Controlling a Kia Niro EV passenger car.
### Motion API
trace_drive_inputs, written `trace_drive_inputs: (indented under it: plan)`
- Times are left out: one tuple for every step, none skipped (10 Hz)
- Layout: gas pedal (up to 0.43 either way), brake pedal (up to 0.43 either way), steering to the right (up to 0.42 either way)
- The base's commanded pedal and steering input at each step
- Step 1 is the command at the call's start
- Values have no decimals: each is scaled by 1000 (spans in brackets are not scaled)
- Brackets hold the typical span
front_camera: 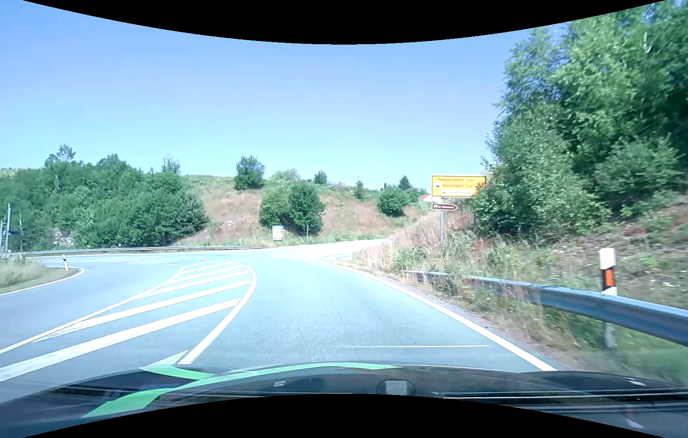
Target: Follow the waypoints while adhering to traffic rules and regulations
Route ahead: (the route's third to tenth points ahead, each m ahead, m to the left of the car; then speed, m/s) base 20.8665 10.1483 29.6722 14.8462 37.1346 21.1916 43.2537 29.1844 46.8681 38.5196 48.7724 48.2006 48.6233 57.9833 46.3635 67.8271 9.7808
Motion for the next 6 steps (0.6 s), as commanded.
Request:
trace_drive_inputs:
  plan:
    - [150,0,-96]
    - [150,0,-95]
    - [150,0,-95]
    - [138,0,-95]
    - [130,0,-94]
    - [110,0,-95]
